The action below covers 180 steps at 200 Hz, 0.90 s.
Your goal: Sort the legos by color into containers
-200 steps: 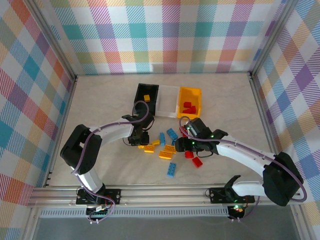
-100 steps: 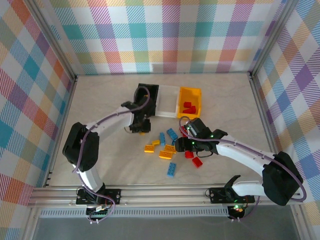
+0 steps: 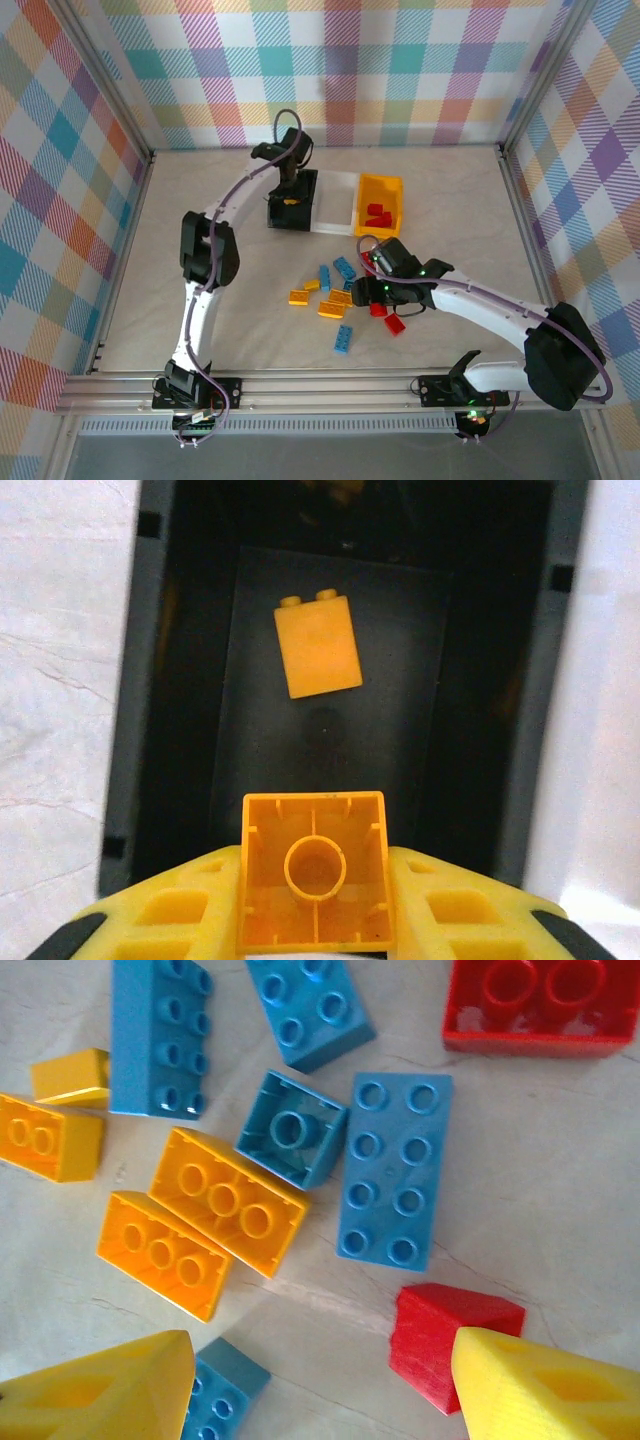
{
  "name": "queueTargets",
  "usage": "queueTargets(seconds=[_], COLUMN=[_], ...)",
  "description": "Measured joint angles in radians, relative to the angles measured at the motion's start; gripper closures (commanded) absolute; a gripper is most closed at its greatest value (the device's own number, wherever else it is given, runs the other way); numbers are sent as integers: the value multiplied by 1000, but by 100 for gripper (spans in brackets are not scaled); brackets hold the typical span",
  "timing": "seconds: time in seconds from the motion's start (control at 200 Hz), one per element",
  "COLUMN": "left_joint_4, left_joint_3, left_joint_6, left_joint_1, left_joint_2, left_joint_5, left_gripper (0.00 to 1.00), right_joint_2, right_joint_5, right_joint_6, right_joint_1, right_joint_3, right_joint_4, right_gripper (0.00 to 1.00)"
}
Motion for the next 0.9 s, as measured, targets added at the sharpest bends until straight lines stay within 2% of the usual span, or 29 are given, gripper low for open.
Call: queueTargets(seconds=[0.165,0.44,0.685,0.9], left_joint_4=[-41,-42,-39,-8], left_joint_3=[25,28,21,-194], left_joint_6=[3,6,6,3], left_joint_1=[13,41,40,37], left_joint_2=[55,56,50,-133], left_joint_5=[14,53,85,118], left_gripper=[63,45,44,43], right_joint_2=[0,22,14,60], right_joint_5=[71,108,109,104], right_joint_6=[4,38,65,69], right_joint_1=[4,4,4,4], right_joint_3=[15,15,-29,-70], right_joint_4=[-84,-206,-230,-210], right_gripper=[27,23,23,25])
